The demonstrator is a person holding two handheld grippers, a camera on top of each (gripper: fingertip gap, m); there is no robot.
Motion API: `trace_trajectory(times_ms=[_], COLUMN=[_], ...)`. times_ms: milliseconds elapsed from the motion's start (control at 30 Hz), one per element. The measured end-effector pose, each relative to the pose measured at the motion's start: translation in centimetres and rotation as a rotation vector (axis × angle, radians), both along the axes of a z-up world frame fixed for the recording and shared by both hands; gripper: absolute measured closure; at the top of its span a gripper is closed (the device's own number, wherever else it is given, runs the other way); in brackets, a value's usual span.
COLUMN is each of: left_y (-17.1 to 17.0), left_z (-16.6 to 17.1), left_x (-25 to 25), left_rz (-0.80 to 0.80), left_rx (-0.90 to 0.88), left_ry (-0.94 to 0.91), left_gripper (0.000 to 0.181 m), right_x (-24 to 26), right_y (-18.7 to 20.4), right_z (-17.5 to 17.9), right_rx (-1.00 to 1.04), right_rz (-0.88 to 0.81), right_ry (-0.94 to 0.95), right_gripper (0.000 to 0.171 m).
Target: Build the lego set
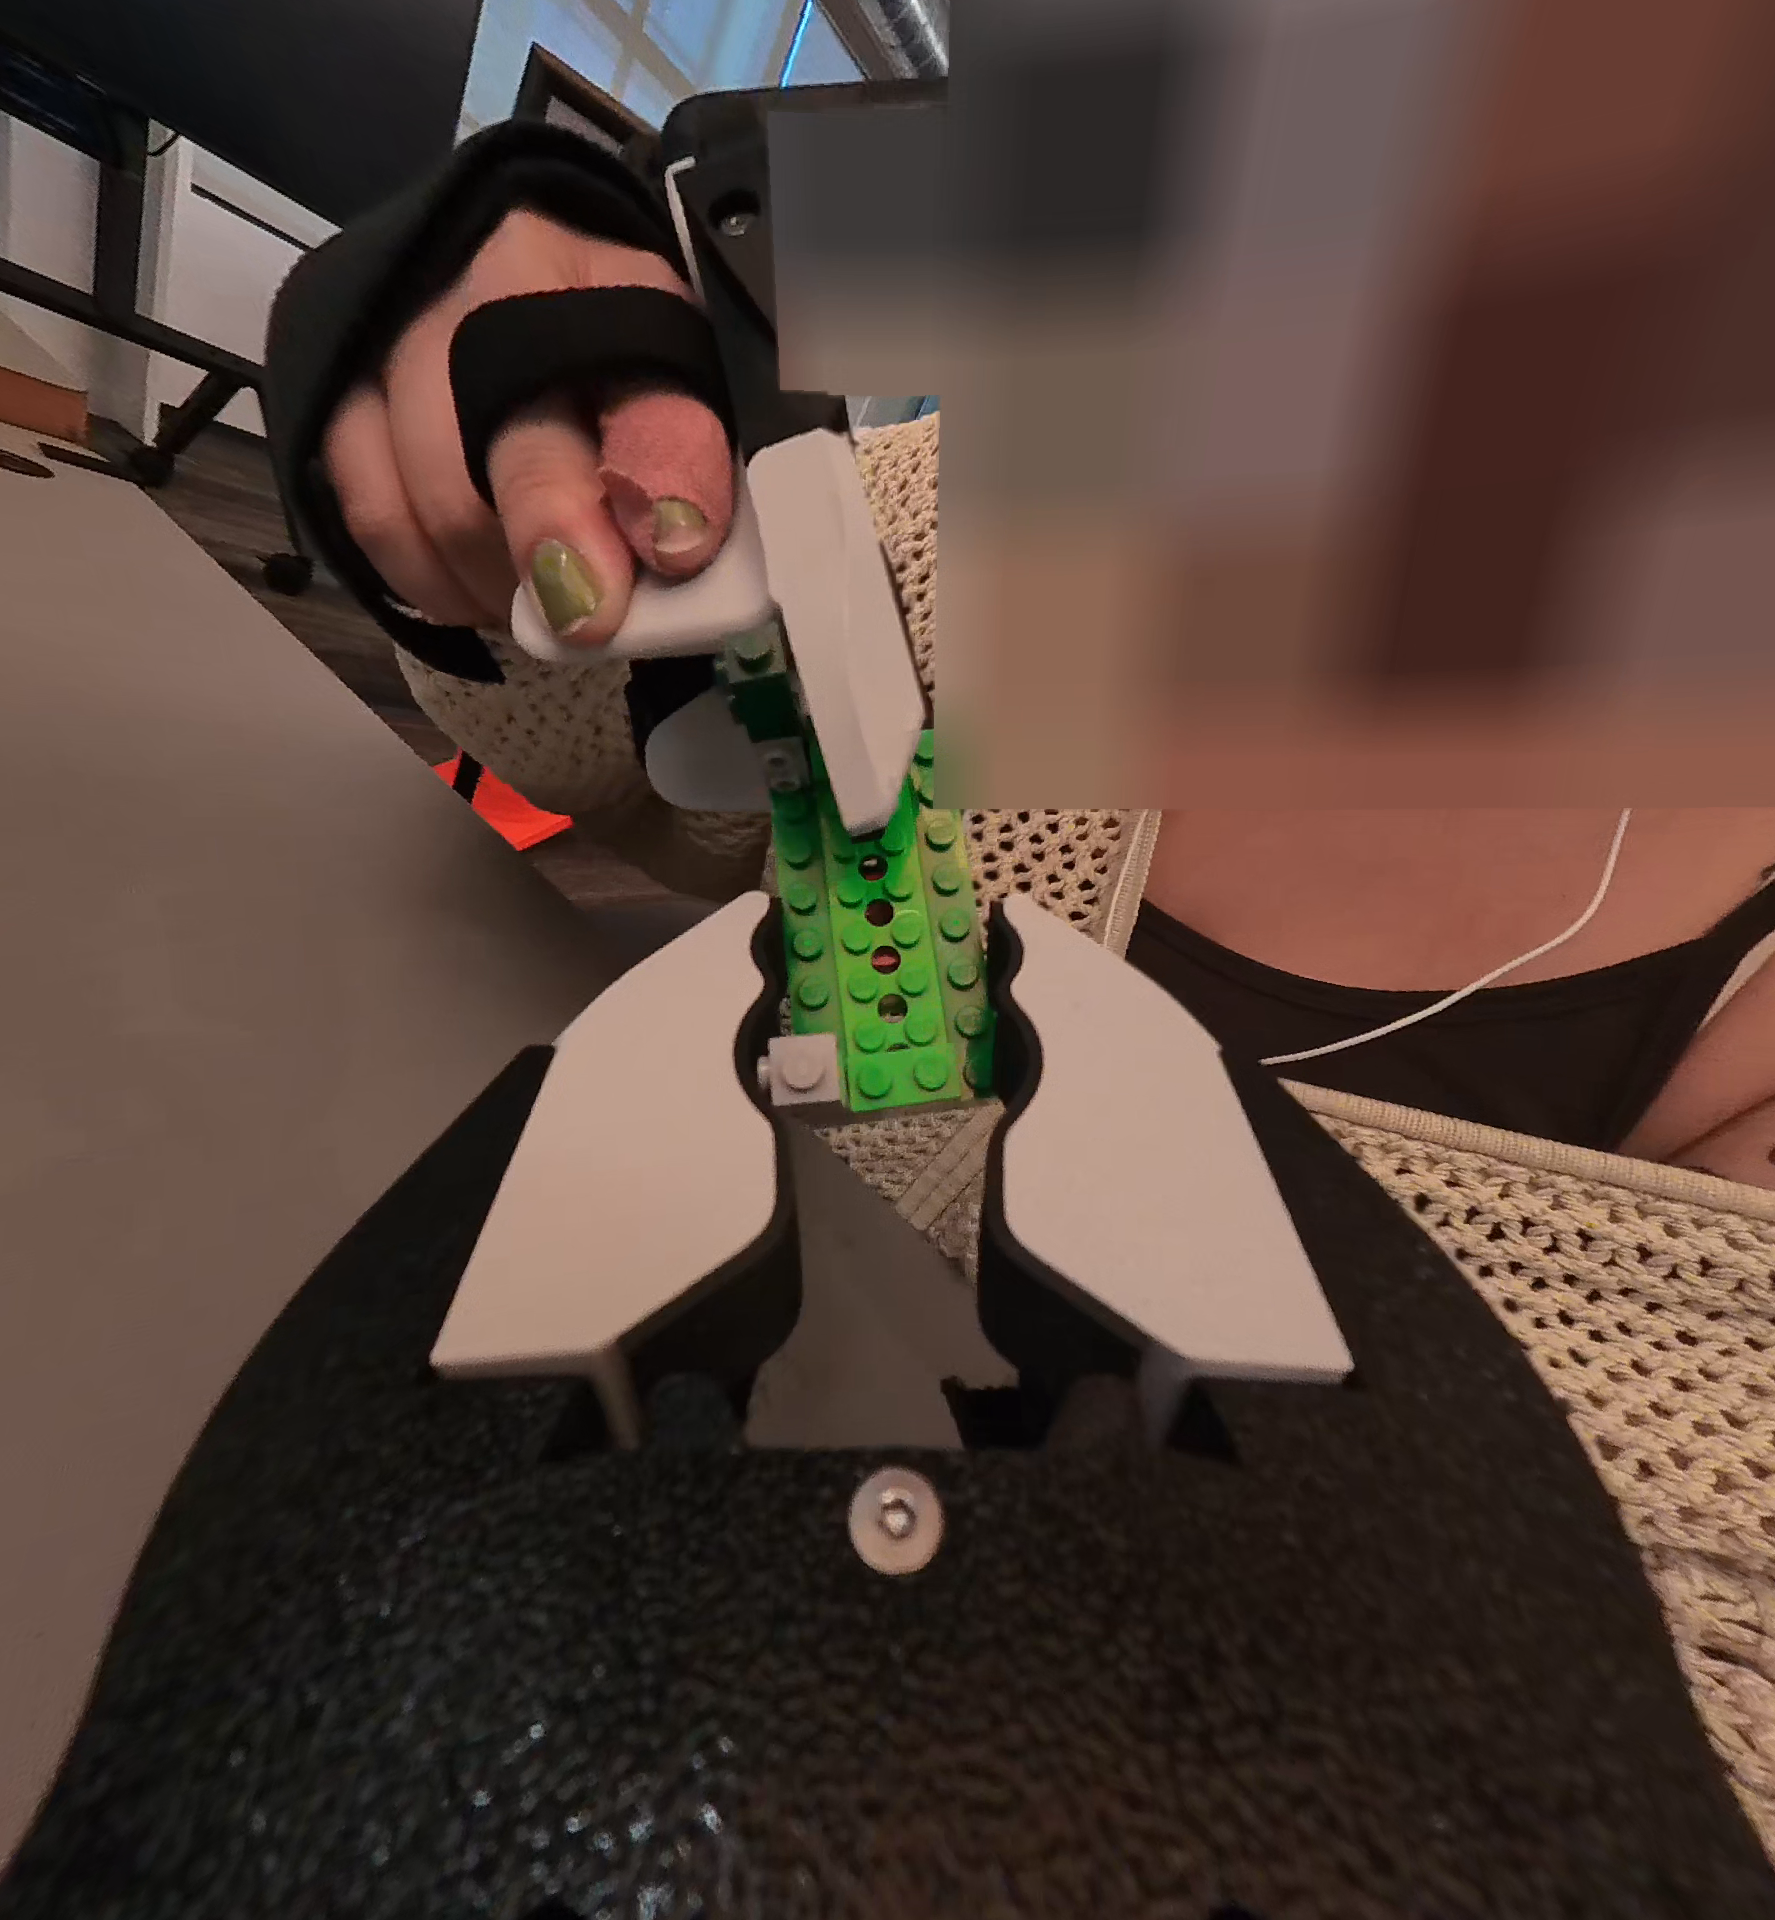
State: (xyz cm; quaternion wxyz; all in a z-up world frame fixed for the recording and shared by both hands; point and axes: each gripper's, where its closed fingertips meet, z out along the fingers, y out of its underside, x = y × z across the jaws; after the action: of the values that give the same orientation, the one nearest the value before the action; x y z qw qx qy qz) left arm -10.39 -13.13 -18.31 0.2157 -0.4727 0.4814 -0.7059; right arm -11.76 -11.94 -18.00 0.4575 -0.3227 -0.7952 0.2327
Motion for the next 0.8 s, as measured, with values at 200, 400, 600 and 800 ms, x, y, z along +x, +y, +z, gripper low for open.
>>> trace_trajectory(times_ms=[200, 400, 600, 800], left_y=[0.1, 0.3, -0.4, -0.6], left_z=[-0.3, 0.1, -0.2, -0.2], left_x=[0.0, -0.6, -0.6, -0.4], left_rz=[0.011, 0.013, -0.032, -0.045], left_rx=[0.017, -0.008, -0.012, -0.009], left_ry=[0.012, -0.009, 0.005, 0.01], left_gripper=[0.145, 0.145, 0.145, 0.145], right_x=[-0.2, -0.4, -0.3, -0.2], right_y=[-0.2, 0.2, 1.4, 1.2], right_z=[0.0, 1.0, -0.1, 0.0], right_rx=[0.01, 0.083, 0.111, 0.107], right_rz=[0.016, 0.002, -0.029, -0.015], right_ry=[0.04, 0.115, 0.011, -0.005], right_gripper=[0.138, 0.106, 0.103, 0.113])
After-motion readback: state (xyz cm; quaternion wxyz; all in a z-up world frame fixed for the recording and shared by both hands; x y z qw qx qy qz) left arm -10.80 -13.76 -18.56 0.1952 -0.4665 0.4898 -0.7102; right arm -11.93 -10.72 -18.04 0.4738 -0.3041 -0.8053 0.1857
